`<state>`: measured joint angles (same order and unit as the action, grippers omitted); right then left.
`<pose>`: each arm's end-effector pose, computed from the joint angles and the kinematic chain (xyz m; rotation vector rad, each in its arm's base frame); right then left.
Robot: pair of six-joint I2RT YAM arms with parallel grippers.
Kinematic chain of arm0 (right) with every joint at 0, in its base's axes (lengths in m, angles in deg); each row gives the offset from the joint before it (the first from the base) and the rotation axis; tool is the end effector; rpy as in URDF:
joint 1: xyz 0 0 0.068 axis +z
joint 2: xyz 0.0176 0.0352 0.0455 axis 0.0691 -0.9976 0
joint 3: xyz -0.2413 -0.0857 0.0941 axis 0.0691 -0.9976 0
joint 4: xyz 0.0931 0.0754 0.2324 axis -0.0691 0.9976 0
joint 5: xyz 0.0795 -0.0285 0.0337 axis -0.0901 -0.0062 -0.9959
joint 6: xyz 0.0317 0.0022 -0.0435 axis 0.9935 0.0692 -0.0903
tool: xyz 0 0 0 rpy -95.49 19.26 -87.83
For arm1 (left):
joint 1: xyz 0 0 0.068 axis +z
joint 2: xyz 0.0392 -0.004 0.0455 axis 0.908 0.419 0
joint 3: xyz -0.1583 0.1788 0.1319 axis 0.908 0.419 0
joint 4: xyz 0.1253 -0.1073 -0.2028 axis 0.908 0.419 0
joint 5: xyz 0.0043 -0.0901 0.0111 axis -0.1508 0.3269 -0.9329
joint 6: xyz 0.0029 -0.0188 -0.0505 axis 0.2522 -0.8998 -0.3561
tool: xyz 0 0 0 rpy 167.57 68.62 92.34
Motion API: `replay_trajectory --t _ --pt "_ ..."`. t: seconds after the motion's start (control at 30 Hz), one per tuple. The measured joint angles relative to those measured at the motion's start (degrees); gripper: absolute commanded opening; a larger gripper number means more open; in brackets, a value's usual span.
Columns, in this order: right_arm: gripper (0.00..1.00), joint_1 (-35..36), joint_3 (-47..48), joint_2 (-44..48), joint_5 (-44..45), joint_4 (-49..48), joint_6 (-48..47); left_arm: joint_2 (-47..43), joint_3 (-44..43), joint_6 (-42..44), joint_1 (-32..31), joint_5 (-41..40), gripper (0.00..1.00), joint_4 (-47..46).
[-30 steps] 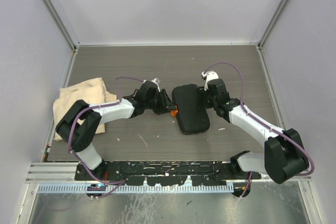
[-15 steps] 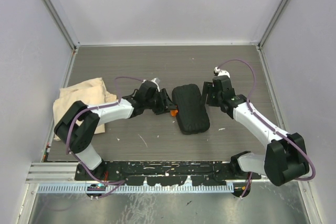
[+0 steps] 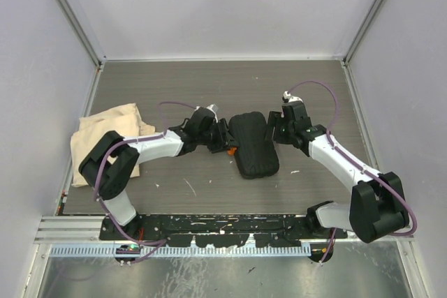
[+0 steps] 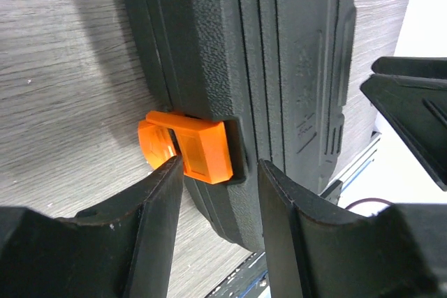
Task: Sort the tools into containers
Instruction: Close the storage box at the center of the board.
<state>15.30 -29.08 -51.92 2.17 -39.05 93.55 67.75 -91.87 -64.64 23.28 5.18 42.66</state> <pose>0.2472 0.0849 0.2249 0.0942 2.4122 0.2986 0.2613 -0.2461 0.1819 -0.1793 2.5174 -1.0948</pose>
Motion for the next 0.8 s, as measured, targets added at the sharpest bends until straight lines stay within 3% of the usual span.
replay_trajectory --t 0.8 --pt "0.68 0.00 0.02 -2.49 -3.30 0.15 0.00 3.96 -0.85 -1.97 0.02 1.53 0.63 -2.16"
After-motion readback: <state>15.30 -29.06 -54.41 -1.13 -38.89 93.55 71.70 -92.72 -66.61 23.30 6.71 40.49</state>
